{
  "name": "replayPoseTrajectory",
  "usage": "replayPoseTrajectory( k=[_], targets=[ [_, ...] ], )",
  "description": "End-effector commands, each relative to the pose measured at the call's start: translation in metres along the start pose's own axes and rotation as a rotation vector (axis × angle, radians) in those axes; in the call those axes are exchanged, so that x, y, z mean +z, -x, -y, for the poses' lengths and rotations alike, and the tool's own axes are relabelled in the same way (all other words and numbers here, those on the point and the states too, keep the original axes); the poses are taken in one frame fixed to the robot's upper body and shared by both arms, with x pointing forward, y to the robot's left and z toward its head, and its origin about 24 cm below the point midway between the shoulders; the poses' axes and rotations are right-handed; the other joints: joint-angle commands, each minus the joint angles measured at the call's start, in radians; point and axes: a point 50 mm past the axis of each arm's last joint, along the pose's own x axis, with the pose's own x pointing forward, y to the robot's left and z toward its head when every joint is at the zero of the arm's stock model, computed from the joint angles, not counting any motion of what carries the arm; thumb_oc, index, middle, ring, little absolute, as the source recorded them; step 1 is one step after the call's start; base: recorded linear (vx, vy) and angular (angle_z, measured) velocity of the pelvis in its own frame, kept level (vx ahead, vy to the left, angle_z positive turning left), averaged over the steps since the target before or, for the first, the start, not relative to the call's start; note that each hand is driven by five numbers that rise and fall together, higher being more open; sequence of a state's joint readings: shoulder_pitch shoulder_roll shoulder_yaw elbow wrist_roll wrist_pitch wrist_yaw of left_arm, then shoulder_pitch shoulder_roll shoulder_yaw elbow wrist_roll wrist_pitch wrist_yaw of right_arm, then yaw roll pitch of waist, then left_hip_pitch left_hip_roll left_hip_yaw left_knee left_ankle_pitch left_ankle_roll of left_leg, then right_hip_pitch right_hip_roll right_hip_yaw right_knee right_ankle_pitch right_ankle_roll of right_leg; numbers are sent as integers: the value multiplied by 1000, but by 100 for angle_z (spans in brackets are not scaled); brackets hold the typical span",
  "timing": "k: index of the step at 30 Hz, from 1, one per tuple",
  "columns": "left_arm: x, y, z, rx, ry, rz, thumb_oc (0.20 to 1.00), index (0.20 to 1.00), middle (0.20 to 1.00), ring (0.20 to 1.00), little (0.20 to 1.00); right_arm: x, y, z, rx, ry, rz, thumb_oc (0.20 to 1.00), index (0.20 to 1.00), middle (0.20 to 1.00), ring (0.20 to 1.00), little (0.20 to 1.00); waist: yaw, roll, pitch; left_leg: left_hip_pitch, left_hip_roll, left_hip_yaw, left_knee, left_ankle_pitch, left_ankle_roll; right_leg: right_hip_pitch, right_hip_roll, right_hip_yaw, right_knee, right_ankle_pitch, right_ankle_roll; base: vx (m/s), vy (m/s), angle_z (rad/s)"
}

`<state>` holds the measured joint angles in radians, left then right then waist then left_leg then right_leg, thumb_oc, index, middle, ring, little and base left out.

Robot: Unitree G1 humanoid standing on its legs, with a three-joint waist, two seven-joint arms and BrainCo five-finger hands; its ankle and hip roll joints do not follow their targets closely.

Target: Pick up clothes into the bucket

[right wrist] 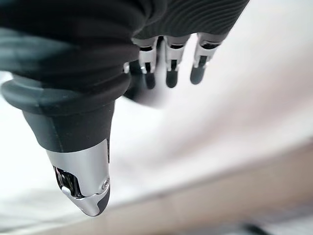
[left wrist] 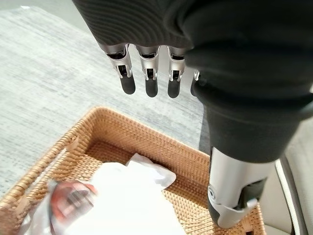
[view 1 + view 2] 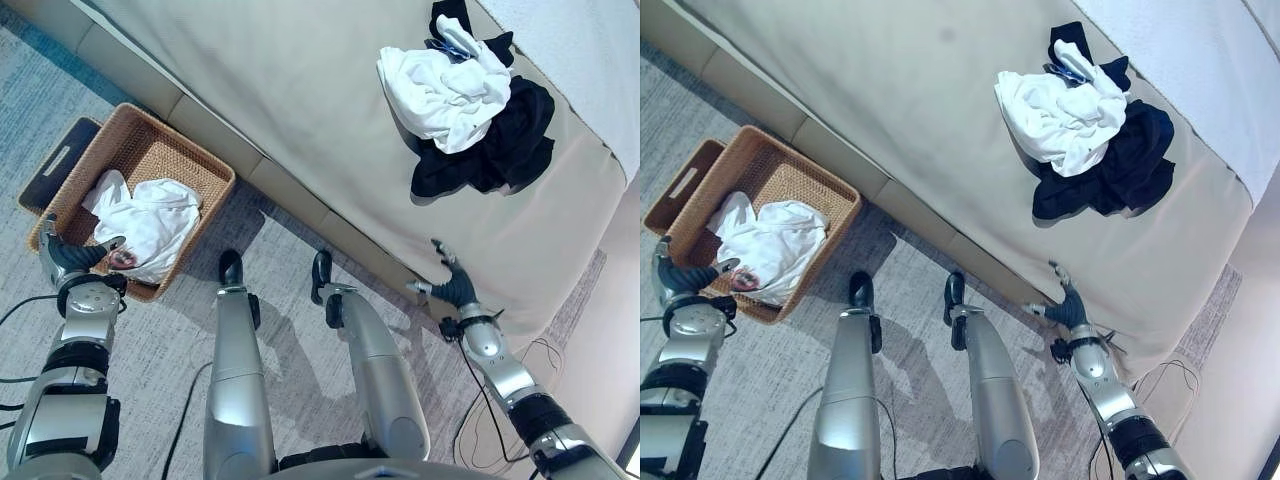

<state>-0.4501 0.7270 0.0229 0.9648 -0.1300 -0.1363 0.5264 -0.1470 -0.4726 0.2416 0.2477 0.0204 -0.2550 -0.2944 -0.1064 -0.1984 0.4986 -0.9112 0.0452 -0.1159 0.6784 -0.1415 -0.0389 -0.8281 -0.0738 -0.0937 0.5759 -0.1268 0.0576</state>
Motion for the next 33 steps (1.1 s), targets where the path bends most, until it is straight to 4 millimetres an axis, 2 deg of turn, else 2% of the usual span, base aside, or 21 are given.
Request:
replayPoseTrajectory(
  k=[1,2,3,5,6,7,8,9,10,11,15,16,17,18,20,21,22,26,28,29,33],
  targets=[
    [1,-3,-12,37,-20,21,1000,1000,1000,1000,1000,50,-12,46,-167,37,263,1000,1000,1000,1000,1000,21,-7,21,83,-37,15,31,-67,45,89,-34,16,-40,29,51,0,0,0],
    [1,-3,-12,36,-20,21,1000,1000,1000,1000,1000,50,-12,46,-167,38,262,1000,1000,1000,1000,1000,21,-7,21,84,-38,15,29,-66,45,90,-34,16,-41,29,51,0,0,0],
    [-5,2,-11,21,-29,16,1000,1000,1000,1000,1000,75,-16,66,-249,92,379,1000,1000,1000,1000,1000,25,7,21,102,-41,20,0,-56,42,101,-37,18,-59,33,52,0,0,0],
    [-8,5,-9,17,-21,12,1000,1000,1000,1000,1000,82,-18,73,-280,123,409,1000,1000,1000,1000,1000,27,15,21,114,-43,22,-18,-50,41,107,-40,18,-68,36,53,0,0,0],
    [-11,9,-8,14,-9,11,1000,1000,1000,1000,1000,99,-22,92,-367,200,480,1000,1000,1000,1000,1000,35,32,21,130,-49,24,-46,-38,39,114,-46,21,-75,37,51,0,0,0],
    [-12,12,-7,12,-2,19,1000,1000,1000,1000,1000,106,-24,103,-413,239,503,1000,1000,1000,1000,1000,42,46,21,142,-53,25,-66,-30,37,120,-50,21,-79,36,50,0,0,0],
    [-12,13,-7,12,-1,17,1000,1000,1000,1000,1000,107,-24,103,-412,241,504,1000,1000,1000,1000,1000,41,47,21,143,-54,25,-68,-28,37,121,-51,21,-80,36,50,0,0,0],
    [-11,19,-2,7,18,47,1000,1000,1000,1000,1000,118,-31,120,-486,283,528,1000,1000,1000,1000,1000,56,69,21,161,-62,25,-98,-15,34,131,-57,23,-86,35,49,0,0,0],
    [-12,20,-2,7,19,45,1000,1000,1000,1000,1000,118,-32,120,-485,284,529,1000,1000,1000,1000,1000,54,70,21,163,-62,24,-100,-13,34,133,-57,22,-87,36,49,-9,-26,8],
    [3,32,12,-51,45,150,1000,1000,1000,1000,1000,130,-42,137,-542,364,543,1000,1000,1000,1000,1000,73,95,21,190,-73,23,-153,12,28,147,-65,20,-98,37,48,-10,-30,9],
    [23,63,54,-323,154,284,1000,1000,1000,1000,1000,145,-67,168,-649,438,498,1000,1000,1000,1000,1000,103,151,21,232,-97,9,-257,72,15,168,-87,9,-117,37,44,-20,-47,23],
    [22,72,64,-382,183,276,1000,1000,1000,1000,1000,148,-73,173,-661,470,482,1000,1000,1000,1000,1000,105,166,21,246,-99,4,-286,86,12,174,-92,1,-120,37,43,-17,-33,32],
    [22,72,64,-382,184,276,1000,1000,1000,1000,1000,148,-73,173,-661,470,482,1000,1000,1000,1000,1000,104,167,21,246,-100,4,-287,86,12,175,-93,1,-120,37,43,-16,-67,38],
    [31,101,92,-531,275,301,1000,1000,1000,1000,1000,146,-82,180,-689,533,431,1000,1000,1000,1000,1000,118,190,21,263,-105,-7,-335,113,4,175,-98,-10,-116,32,41,-16,-76,25],
    [36,126,113,-697,233,358,1000,1000,1000,1000,1000,150,-90,196,-728,586,377,1000,1000,1000,1000,1000,123,213,21,276,-109,-21,-376,136,-1,176,-105,-20,-108,22,39,-10,-78,27],
    [36,126,113,-697,235,357,1000,1000,1000,1000,1000,151,-90,196,-728,587,379,1000,1000,1000,1000,1000,121,214,21,276,-109,-21,-378,137,-2,176,-105,-21,-108,22,39,-7,-83,34],
    [48,157,127,-854,244,446,1000,1000,1000,1000,1000,145,-98,207,-736,605,291,1000,1000,1000,1000,1000,133,245,21,289,-116,-40,-419,163,-8,175,-115,-34,-90,8,37,-12,-54,26],
    [50,198,147,-1088,214,493,1000,1000,1000,1000,1000,136,-112,223,-725,646,128,1000,1000,1000,1000,1000,134,292,21,326,-123,-60,-489,201,-19,174,-135,-50,-53,-19,29,-13,-46,31],
    [54,211,154,-1157,225,503,1000,1000,1000,1000,1000,117,-113,234,-667,686,-33,1000,1000,1000,1000,1000,139,313,21,328,-125,-67,-500,215,-28,170,-146,-62,-33,-31,23,-19,-67,18],
    [54,211,154,-1156,225,503,1000,1000,1000,1000,1000,117,-113,234,-667,687,-32,1000,1000,1000,1000,1000,138,313,21,328,-125,-68,-500,215,-28,169,-147,-63,-33,-31,23,-12,-72,22],
    [46,225,158,-1216,240,444,1000,1000,1000,1000,1000,90,-112,239,-547,717,-265,1000,1000,1000,1000,1000,146,339,21,329,-123,-64,-493,221,-31,158,-147,-61,-1,-44,17,-5,-89,15]
  ],
)
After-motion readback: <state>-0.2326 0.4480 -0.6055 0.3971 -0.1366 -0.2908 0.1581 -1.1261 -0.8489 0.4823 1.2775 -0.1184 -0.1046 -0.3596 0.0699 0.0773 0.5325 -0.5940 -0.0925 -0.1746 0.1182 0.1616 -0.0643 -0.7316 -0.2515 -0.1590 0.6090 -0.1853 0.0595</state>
